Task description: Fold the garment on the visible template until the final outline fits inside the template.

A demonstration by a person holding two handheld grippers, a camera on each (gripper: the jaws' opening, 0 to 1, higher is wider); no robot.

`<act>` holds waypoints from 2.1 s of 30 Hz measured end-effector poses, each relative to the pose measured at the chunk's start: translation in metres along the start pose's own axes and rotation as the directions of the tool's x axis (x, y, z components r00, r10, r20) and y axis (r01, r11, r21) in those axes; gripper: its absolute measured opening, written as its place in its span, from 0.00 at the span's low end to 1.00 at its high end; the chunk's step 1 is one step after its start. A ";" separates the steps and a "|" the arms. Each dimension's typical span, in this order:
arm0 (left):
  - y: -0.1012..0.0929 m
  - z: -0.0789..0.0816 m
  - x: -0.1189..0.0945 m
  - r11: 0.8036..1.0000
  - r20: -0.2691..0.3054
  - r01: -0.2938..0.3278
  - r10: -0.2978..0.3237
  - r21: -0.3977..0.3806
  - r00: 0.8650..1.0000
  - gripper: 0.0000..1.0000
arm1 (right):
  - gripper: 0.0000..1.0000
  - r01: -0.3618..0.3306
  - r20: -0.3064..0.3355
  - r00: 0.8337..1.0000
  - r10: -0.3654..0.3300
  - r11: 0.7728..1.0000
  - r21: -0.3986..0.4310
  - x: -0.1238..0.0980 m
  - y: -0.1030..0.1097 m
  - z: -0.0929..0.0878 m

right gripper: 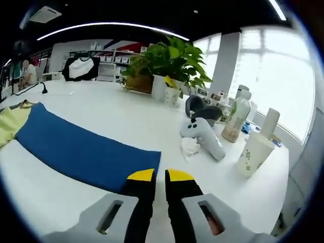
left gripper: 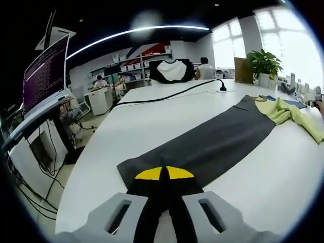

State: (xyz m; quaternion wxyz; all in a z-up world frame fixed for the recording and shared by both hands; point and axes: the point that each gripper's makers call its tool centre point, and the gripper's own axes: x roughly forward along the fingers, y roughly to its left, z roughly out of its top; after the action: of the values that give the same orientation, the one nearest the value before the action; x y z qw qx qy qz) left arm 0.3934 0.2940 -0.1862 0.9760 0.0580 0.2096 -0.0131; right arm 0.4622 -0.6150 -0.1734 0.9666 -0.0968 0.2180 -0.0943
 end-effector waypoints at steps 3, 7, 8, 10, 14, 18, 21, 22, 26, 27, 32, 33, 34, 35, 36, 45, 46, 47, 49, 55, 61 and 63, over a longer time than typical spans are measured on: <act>0.000 0.000 0.000 1.000 0.001 0.000 0.000 -0.002 1.000 0.01 | 0.05 -0.003 -0.001 1.000 0.003 1.000 0.013 -0.001 -0.002 -0.001; 0.000 0.000 0.000 1.000 0.004 -0.001 0.001 -0.004 1.000 0.01 | 0.06 -0.010 0.005 1.000 0.010 1.000 0.027 -0.002 -0.001 0.001; 0.000 0.000 0.000 1.000 0.006 -0.001 0.001 -0.009 1.000 0.01 | 0.07 -0.015 0.011 1.000 0.015 0.999 0.028 -0.003 0.000 0.003; 0.002 0.000 0.001 1.000 0.004 0.007 -0.007 -0.026 1.000 0.01 | 0.08 -0.024 0.027 0.999 0.023 0.999 0.030 -0.005 0.003 0.007; 0.001 0.000 0.000 0.999 -0.004 0.015 -0.015 -0.033 1.000 0.01 | 0.11 -0.060 0.069 0.996 0.060 0.998 0.011 -0.009 0.018 0.017; 0.000 0.001 0.001 1.000 -0.031 0.013 -0.013 -0.013 0.999 0.01 | 0.13 -0.101 0.079 0.991 0.105 0.994 -0.046 -0.012 0.036 0.025; 0.001 0.001 0.001 1.000 -0.039 0.015 -0.016 -0.022 0.999 0.01 | 0.13 -0.118 0.109 0.986 0.123 0.992 -0.049 -0.017 0.045 0.037; 0.001 0.001 0.001 1.000 -0.039 0.016 -0.016 -0.020 0.999 0.01 | 0.13 -0.123 0.116 0.985 0.128 0.991 -0.052 -0.018 0.047 0.040; 0.001 0.001 0.001 1.000 -0.041 0.018 -0.018 -0.018 0.999 0.01 | 0.13 -0.157 0.149 0.975 0.166 0.985 -0.071 -0.028 0.060 0.051; 0.001 0.001 0.001 1.000 -0.041 0.019 -0.020 -0.018 0.999 0.01 | 0.16 -0.131 0.173 0.975 0.142 0.989 -0.074 -0.031 0.059 0.056; 0.003 0.002 0.003 0.998 0.003 0.008 -0.008 -0.058 1.000 0.02 | 0.19 -0.188 0.216 0.955 0.201 0.979 -0.080 -0.044 0.074 0.067; 0.003 0.002 0.003 0.998 0.005 0.007 -0.007 -0.059 1.000 0.02 | 0.20 -0.190 0.214 0.956 0.203 0.978 -0.081 -0.047 0.077 0.067; 0.003 0.003 0.003 0.998 0.009 0.006 -0.005 -0.061 1.000 0.02 | 0.21 -0.197 0.212 0.954 0.212 0.977 -0.086 -0.049 0.079 0.067; 0.003 0.003 0.003 0.998 0.011 0.004 -0.004 -0.063 1.000 0.03 | 0.23 -0.203 0.216 0.952 0.218 0.975 -0.088 -0.050 0.081 0.068; 0.002 0.003 0.003 0.998 0.016 0.006 -0.005 -0.068 1.000 0.04 | 0.25 -0.197 0.225 0.951 0.214 0.976 -0.094 -0.052 0.082 0.069; -0.001 0.019 -0.004 0.997 0.110 -0.007 0.015 -0.079 0.994 0.29 | 0.35 -0.182 0.251 0.946 0.207 0.976 -0.119 -0.064 0.088 0.079; 0.001 0.023 -0.004 0.997 0.127 -0.023 0.032 -0.075 0.991 0.36 | 0.35 -0.185 0.253 0.944 0.210 0.975 -0.120 -0.065 0.089 0.080; 0.001 0.028 -0.007 0.997 0.152 -0.022 0.034 -0.079 0.988 0.40 | 0.36 -0.194 0.255 0.942 0.220 0.974 -0.120 -0.067 0.091 0.082; -0.002 0.031 -0.011 0.996 0.161 -0.015 0.029 -0.092 0.987 0.42 | 0.37 -0.208 0.245 0.942 0.230 0.971 -0.114 -0.071 0.095 0.082; -0.015 0.048 -0.023 0.997 0.228 -0.005 0.023 -0.079 0.973 0.78 | 0.57 -0.219 0.266 0.930 0.254 0.963 -0.156 -0.085 0.110 0.090; -0.037 0.064 -0.034 1.000 0.280 -0.002 0.001 0.003 0.960 0.99 | 0.82 -0.202 0.282 0.928 0.245 0.964 -0.175 -0.095 0.120 0.095; -0.046 0.070 -0.041 0.999 0.314 0.019 -0.004 -0.043 0.949 1.00 | 0.91 -0.186 0.303 0.923 0.236 0.965 -0.187 -0.097 0.121 0.100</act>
State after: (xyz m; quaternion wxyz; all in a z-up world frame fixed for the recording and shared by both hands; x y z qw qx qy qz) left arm 0.3822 0.2397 -0.1105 0.9979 0.0318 0.0523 -0.0230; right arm 0.4364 -0.4617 -0.0735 0.9832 -0.1614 0.0728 0.0449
